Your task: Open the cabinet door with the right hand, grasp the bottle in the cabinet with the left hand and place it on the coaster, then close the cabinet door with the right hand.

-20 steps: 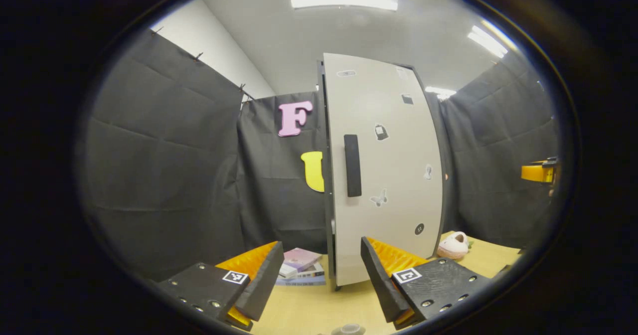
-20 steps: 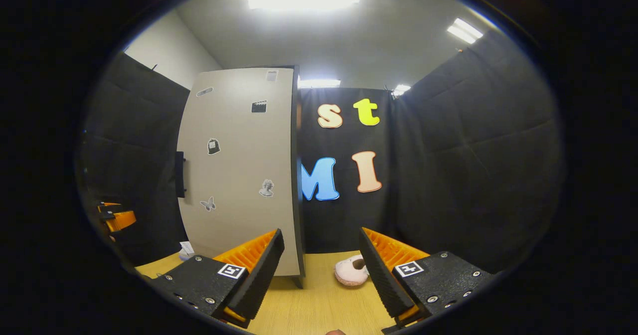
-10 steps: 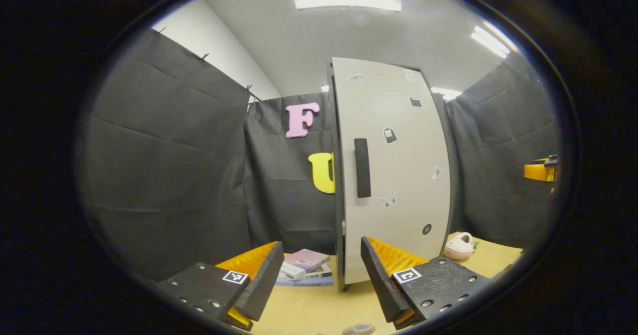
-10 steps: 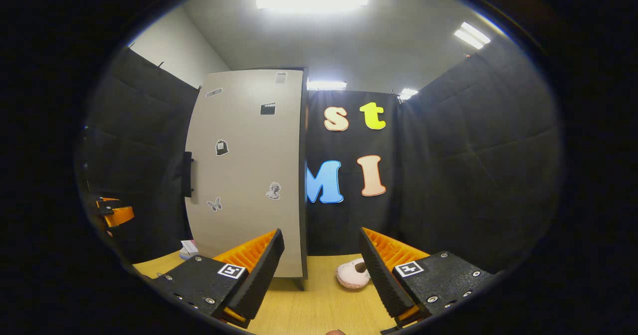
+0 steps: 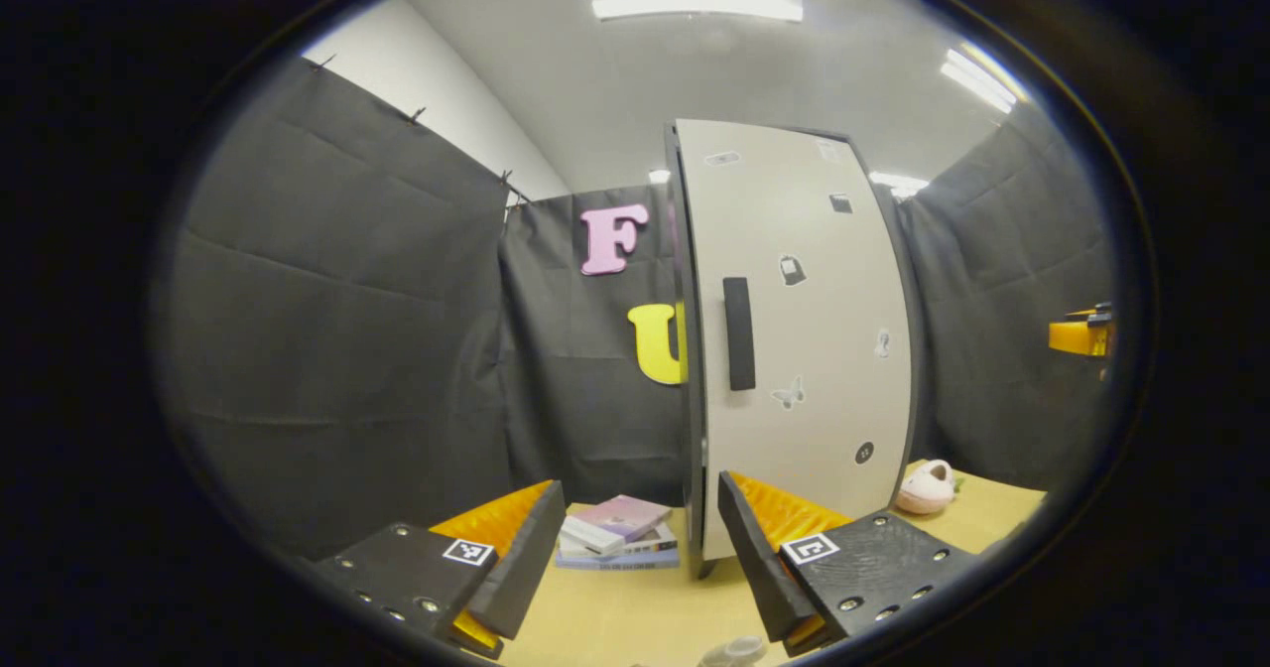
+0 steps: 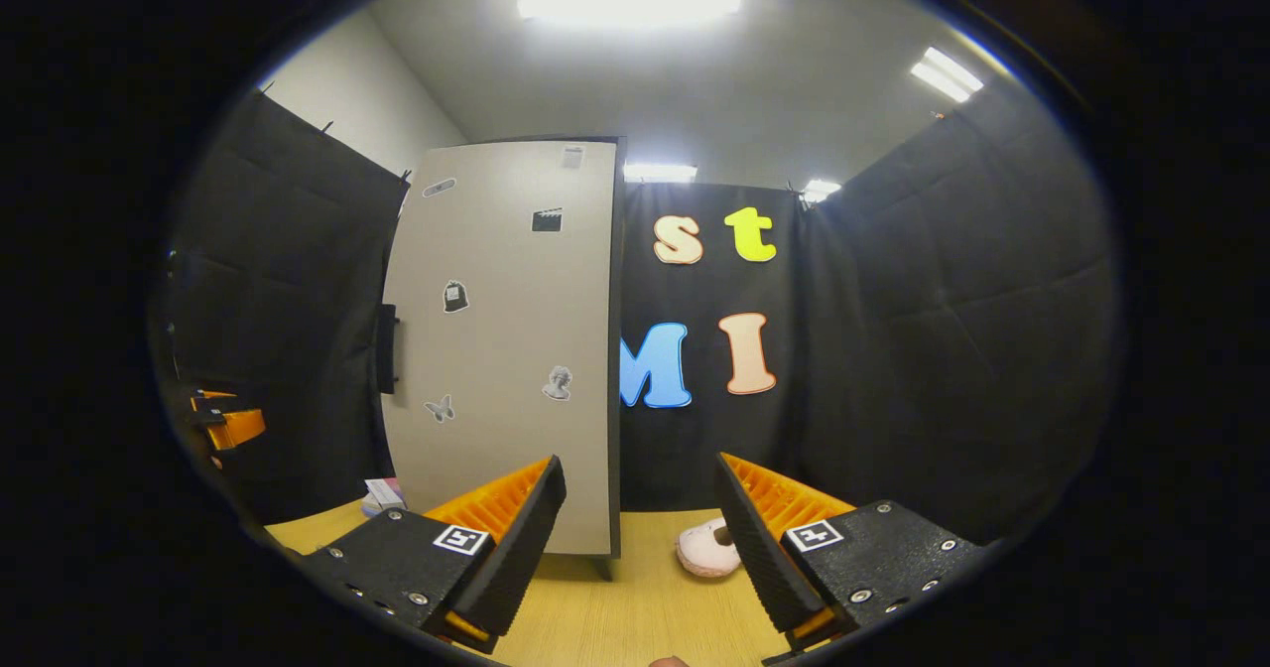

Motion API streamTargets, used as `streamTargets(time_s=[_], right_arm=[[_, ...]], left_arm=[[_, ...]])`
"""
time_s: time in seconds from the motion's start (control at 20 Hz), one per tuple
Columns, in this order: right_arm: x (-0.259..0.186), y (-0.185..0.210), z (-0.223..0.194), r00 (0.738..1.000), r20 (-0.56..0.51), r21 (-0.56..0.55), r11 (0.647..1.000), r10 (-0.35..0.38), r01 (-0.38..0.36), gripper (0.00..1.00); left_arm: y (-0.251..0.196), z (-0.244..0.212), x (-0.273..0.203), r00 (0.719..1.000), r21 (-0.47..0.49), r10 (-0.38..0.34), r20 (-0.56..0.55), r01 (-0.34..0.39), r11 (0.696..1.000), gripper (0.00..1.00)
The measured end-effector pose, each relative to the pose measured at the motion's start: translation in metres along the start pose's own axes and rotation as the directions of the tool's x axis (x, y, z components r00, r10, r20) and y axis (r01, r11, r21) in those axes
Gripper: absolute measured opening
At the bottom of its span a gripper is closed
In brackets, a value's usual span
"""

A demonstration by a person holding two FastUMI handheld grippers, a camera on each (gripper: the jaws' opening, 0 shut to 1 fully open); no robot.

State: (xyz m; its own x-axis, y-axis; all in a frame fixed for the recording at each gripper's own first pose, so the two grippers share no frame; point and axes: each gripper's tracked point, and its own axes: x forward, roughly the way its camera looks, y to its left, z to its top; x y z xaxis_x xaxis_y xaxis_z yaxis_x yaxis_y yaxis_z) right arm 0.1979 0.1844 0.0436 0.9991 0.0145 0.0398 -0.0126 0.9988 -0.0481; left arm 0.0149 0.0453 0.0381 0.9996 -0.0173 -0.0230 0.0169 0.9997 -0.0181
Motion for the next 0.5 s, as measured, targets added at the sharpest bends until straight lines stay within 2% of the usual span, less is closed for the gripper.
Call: streamTargets(time_s=[0.3,0.5], right_arm=[[-0.0034,0.0009,0.0005,1.000,0.001,0.011,1.000,-0.007,0.007,0.93],[-0.0032,0.0009,0.0001,1.000,0.001,0.012,1.000,-0.008,0.008,0.93]], left_arm=[[0.0039,-0.0001,-0.0028,1.000,0.008,0.004,0.000,-0.004,1.000,0.92],[0.0042,-0.0015,-0.0006,1.000,0.011,0.001,-0.002,-0.001,1.000,0.89]])
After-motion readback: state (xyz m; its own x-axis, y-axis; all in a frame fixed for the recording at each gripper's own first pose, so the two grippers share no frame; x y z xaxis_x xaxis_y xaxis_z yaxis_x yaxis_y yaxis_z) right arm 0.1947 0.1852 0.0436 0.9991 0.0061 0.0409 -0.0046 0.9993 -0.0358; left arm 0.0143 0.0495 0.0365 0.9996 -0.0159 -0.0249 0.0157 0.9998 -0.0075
